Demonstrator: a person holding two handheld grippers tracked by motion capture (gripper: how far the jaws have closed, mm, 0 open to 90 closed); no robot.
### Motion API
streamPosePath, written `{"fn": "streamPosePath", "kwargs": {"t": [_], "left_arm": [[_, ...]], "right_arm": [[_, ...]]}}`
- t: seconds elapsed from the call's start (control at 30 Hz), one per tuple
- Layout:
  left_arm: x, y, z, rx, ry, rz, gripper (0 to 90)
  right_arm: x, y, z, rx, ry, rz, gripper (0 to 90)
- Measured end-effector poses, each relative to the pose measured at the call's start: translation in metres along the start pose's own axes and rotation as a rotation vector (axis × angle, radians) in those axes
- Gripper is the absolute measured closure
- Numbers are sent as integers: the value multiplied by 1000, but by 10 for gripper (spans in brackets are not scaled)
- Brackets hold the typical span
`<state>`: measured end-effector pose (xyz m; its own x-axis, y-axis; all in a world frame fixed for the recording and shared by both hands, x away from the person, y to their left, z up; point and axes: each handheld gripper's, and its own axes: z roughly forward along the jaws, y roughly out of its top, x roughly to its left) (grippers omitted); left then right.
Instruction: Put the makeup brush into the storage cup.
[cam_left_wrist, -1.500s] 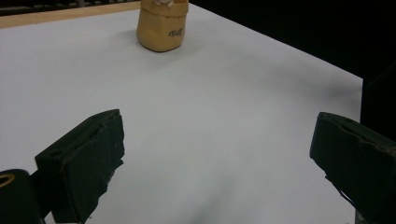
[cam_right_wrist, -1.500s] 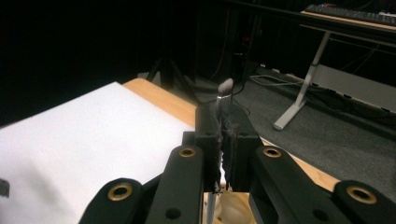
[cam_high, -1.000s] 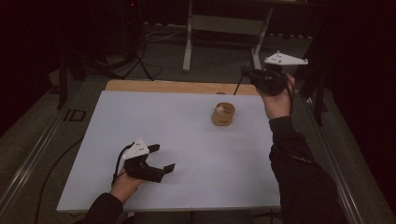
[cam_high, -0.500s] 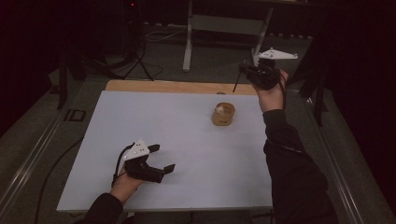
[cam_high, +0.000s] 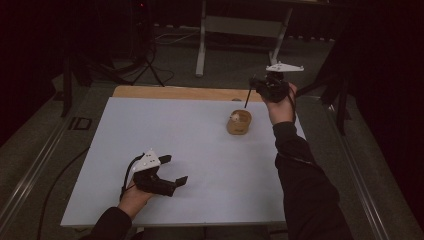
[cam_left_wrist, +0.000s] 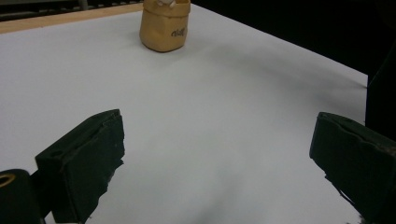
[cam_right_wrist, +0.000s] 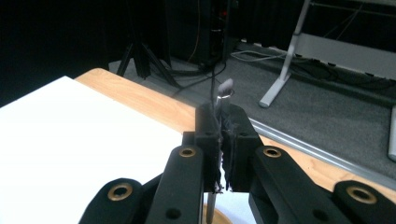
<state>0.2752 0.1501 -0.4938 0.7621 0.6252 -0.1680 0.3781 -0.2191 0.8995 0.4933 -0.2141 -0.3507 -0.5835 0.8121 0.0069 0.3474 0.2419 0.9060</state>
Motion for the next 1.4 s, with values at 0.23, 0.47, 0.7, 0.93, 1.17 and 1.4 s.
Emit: {"fn": "streamPosePath", "kwargs": {"t": [0.23,0.47,0.7,0.93,1.17,1.4], "left_arm": [[0,-1,1,7,-2,0,35],[0,-1,1,9,-4,1,35],[0,-1,2,12,-6,3,35],[0,-2,3,18,-12,0,36],[0,-2,2,20,-17,-1,36],[0,-2,3,21,-19,-1,36]], "right_arm": [[-1,-16,11,30,1,22,857],[-1,-29,20,61,5,39,857],[-1,-38,25,78,0,44,857],[-4,-50,32,104,1,67,854],[-5,-59,38,129,5,98,853],[-6,-67,42,146,2,107,852]]}}
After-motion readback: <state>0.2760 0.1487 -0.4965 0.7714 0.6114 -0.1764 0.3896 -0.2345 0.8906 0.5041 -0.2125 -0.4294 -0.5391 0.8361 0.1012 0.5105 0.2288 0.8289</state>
